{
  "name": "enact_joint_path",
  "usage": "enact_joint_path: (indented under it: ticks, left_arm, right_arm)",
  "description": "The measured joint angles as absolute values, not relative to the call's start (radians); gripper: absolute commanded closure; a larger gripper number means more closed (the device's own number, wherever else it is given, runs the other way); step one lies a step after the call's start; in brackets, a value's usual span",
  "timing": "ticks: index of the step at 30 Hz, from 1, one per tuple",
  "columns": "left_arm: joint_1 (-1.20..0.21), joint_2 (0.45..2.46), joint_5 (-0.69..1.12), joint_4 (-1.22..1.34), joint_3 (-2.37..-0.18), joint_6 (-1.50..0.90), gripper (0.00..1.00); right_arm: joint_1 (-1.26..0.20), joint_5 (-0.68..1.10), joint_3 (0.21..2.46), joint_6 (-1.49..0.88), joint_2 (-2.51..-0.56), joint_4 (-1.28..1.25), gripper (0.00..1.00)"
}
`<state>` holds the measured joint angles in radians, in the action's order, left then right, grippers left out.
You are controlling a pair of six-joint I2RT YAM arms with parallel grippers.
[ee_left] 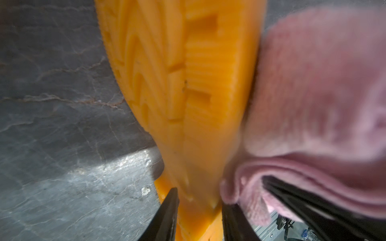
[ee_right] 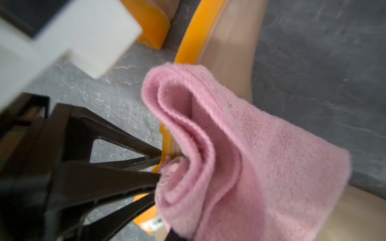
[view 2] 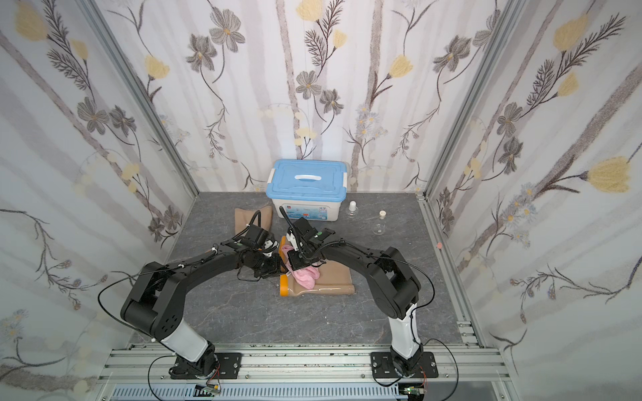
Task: Wipe the rubber boots with a cloth
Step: Wipe the dirt off the rubber boot.
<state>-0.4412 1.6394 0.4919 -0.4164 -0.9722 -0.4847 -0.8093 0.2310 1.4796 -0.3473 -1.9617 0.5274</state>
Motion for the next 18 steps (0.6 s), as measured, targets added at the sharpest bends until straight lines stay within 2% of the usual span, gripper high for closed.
enact_joint_path:
  ticks: [8, 13, 18]
  left_arm:
    - [-0.44, 1.641, 0.493, -0.415, -0.973, -0.477, 0.63]
    - [-0.437, 1.641, 0.495, -0.415, -0.973, -0.475, 0.63]
    - [-0.436, 1.641, 0.497, -0.416, -0.973, -0.472, 0.63]
  right_arm:
    - [-0.776, 0.154, 1.364, -0.303, -1.944, 0.59, 1.0]
    - [-0.642, -0.001, 1.223, -0.281, -1.858, 0.684, 1.0]
    - [-0.525, -0.056, 1.129, -0.284, -1.785, 0.727, 1.0]
